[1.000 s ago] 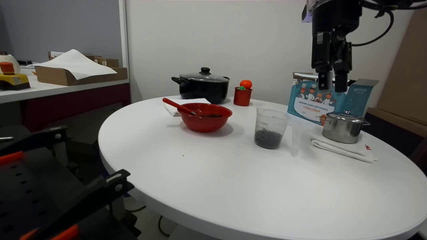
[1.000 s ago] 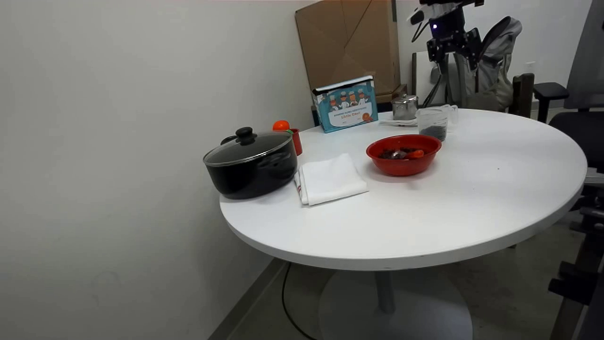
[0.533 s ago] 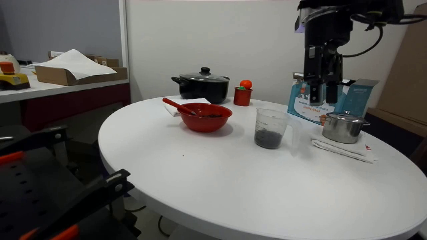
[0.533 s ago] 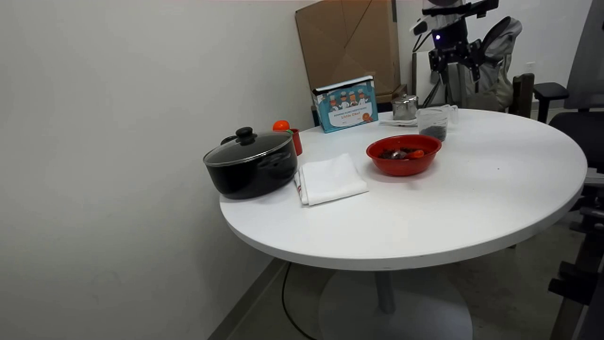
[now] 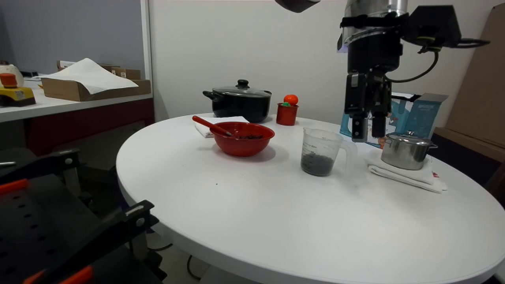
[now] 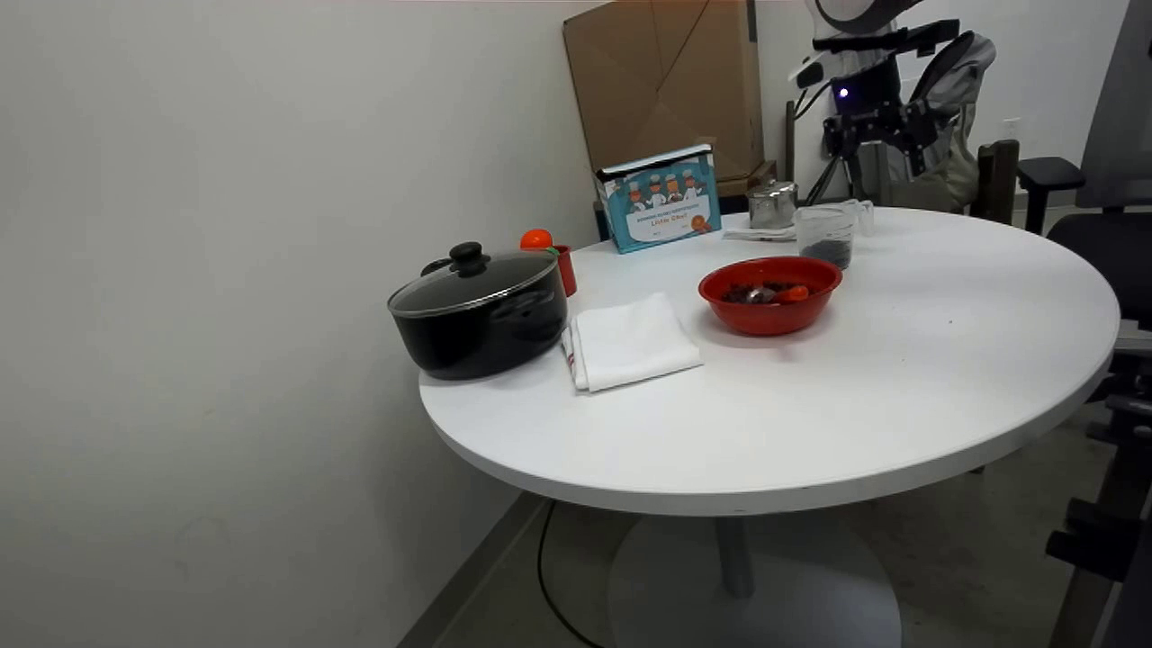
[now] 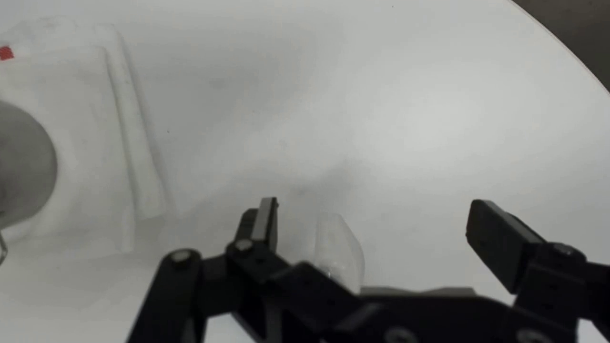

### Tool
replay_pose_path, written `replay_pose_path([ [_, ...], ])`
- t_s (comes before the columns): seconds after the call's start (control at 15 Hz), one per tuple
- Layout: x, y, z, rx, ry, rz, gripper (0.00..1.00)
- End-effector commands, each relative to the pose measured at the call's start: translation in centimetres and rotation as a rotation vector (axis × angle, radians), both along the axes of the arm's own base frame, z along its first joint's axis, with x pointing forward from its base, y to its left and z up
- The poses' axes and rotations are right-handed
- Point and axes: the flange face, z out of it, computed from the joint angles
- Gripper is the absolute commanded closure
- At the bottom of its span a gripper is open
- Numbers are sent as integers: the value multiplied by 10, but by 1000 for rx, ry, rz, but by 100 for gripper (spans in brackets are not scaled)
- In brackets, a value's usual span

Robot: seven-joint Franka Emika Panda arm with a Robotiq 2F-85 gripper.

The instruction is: Pour the contents of the clear jar into the red bowl

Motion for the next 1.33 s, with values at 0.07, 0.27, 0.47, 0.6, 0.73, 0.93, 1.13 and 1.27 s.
replay_pose_path([
  [0.07, -6, 5, -8, 24, -31, 4, 0],
  [0.27, -7, 8, -11, 43, -58, -13, 20],
  [0.47, -7, 11, -13, 64, -97, -21, 40],
  [0.6, -7, 12, -15, 77, -120, -32, 56],
  [0.73, -6, 12, -16, 89, -135, -42, 71],
  [0.93, -4, 12, -18, 104, -155, -63, 89],
  [1.13, -4, 12, -20, 113, -165, -75, 86],
  [1.27, -2, 13, -18, 114, -160, -80, 86],
])
